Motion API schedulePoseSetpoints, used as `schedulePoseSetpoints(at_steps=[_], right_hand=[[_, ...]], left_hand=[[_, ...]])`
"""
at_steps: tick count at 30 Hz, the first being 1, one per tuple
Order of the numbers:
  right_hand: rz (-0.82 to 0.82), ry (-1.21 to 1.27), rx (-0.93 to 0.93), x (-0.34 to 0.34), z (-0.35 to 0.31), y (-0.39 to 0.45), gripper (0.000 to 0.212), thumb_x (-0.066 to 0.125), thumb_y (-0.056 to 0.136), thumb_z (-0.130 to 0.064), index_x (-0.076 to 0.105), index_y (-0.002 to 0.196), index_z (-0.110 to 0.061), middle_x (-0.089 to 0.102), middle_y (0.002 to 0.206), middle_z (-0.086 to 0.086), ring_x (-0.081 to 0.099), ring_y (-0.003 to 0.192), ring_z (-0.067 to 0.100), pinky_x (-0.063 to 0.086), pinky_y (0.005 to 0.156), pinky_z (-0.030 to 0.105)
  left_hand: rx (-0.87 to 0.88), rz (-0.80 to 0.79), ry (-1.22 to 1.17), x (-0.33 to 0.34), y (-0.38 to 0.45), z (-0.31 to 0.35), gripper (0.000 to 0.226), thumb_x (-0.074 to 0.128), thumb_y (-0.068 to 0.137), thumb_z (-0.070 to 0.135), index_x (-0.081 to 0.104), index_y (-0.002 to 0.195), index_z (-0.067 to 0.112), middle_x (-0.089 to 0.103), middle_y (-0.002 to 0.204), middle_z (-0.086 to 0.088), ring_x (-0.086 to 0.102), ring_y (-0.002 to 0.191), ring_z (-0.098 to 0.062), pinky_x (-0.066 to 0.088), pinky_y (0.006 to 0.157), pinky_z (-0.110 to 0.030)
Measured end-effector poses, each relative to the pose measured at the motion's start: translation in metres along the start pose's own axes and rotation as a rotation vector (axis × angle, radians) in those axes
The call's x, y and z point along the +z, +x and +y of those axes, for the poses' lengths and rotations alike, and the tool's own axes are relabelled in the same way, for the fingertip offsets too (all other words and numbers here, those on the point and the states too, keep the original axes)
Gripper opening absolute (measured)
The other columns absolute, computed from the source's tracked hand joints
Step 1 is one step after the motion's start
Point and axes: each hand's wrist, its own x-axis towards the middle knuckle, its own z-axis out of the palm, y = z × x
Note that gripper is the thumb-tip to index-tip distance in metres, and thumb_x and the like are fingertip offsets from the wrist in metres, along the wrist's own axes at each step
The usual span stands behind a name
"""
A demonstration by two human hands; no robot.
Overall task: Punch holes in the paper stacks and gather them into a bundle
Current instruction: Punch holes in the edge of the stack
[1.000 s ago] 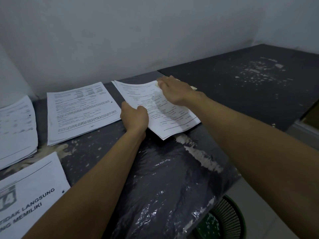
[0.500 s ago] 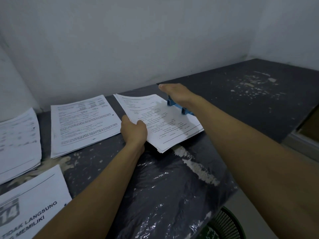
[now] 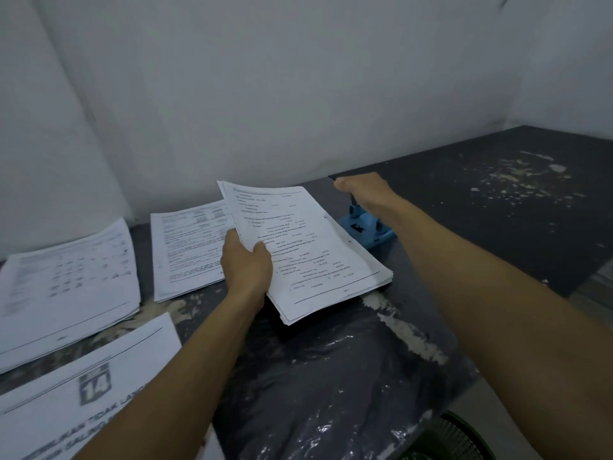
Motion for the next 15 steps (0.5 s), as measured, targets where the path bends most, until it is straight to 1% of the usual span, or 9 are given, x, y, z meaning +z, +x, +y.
schedulePoseSetpoints(at_steps=[2,3,5,7,8,10,12,13,15], right_hand=[[0.109,-0.085,-0.062,0.005,-0.005,-0.002,0.021,0.06,0.086,-0.032,0.076,0.088,-0.019,0.067,0.083,-0.005,0.061,0.08,0.018,0.044,0.089,0.032],[0.152,-0.165,-0.1,0.009,-0.008,-0.004,0.024,0.056,0.087,-0.025,0.077,0.09,-0.015,0.072,0.086,0.0,0.064,0.084,0.022,0.045,0.097,0.036],[0.238,-0.316,-0.169,0.018,-0.015,-0.011,0.032,0.052,0.088,-0.014,0.076,0.11,-0.015,0.074,0.106,0.004,0.065,0.103,0.027,0.032,0.115,0.042],[0.309,-0.393,-0.256,0.029,-0.025,-0.022,0.037,0.052,0.088,-0.011,0.071,0.119,-0.017,0.072,0.112,0.002,0.06,0.113,0.024,0.017,0.121,0.041],[0.336,-0.403,-0.31,0.035,-0.03,-0.029,0.037,0.052,0.087,-0.01,0.069,0.12,-0.017,0.073,0.107,0.004,0.06,0.111,0.023,0.015,0.121,0.041],[0.319,-0.319,-0.41,0.052,-0.039,-0.044,0.035,0.05,0.089,-0.011,0.067,0.119,-0.017,0.073,0.098,0.006,0.06,0.104,0.024,0.034,0.112,0.04],[0.238,-0.212,-0.445,0.071,-0.046,-0.056,0.031,0.05,0.093,-0.014,0.067,0.119,-0.015,0.072,0.104,0.005,0.063,0.095,0.022,0.053,0.084,0.032],[0.204,-0.179,-0.455,0.082,-0.051,-0.062,0.027,0.051,0.094,-0.016,0.068,0.116,-0.014,0.071,0.106,0.003,0.064,0.089,0.02,0.055,0.076,0.03],[0.129,-0.097,-0.451,0.103,-0.061,-0.074,0.022,0.053,0.095,-0.021,0.068,0.108,-0.011,0.07,0.105,0.002,0.064,0.091,0.02,0.053,0.079,0.034]], left_hand=[[0.019,0.013,0.004,-0.018,0.002,0.002,0.029,0.052,0.098,0.008,0.053,0.127,0.015,0.061,0.119,0.003,0.06,0.102,-0.018,0.048,0.08,-0.03],[0.029,0.019,0.005,-0.026,0.003,0.003,0.029,0.052,0.099,0.008,0.053,0.126,0.016,0.06,0.118,0.004,0.06,0.101,-0.018,0.048,0.08,-0.029],[0.052,0.032,0.001,-0.044,0.006,0.006,0.029,0.052,0.1,0.01,0.052,0.127,0.018,0.06,0.117,0.007,0.06,0.099,-0.016,0.049,0.075,-0.025],[0.069,0.052,-0.005,-0.062,0.007,0.01,0.031,0.052,0.101,0.011,0.051,0.13,0.019,0.06,0.118,0.007,0.06,0.099,-0.016,0.049,0.071,-0.024],[0.074,0.06,-0.009,-0.071,0.008,0.012,0.032,0.052,0.101,0.012,0.051,0.132,0.019,0.06,0.12,0.006,0.061,0.101,-0.016,0.05,0.073,-0.025],[0.092,0.078,-0.015,-0.091,0.008,0.016,0.035,0.053,0.101,0.014,0.05,0.135,0.019,0.06,0.122,0.006,0.061,0.104,-0.017,0.05,0.074,-0.026],[0.106,0.094,-0.013,-0.107,0.008,0.019,0.036,0.054,0.101,0.016,0.05,0.137,0.019,0.06,0.126,0.005,0.061,0.107,-0.017,0.051,0.076,-0.027],[0.11,0.105,-0.009,-0.118,0.007,0.021,0.037,0.055,0.101,0.017,0.049,0.138,0.019,0.06,0.128,0.004,0.061,0.108,-0.018,0.053,0.079,-0.03],[0.121,0.119,0.0,-0.141,0.004,0.025,0.037,0.056,0.101,0.02,0.049,0.137,0.021,0.061,0.128,0.003,0.063,0.107,-0.02,0.056,0.083,-0.036]])
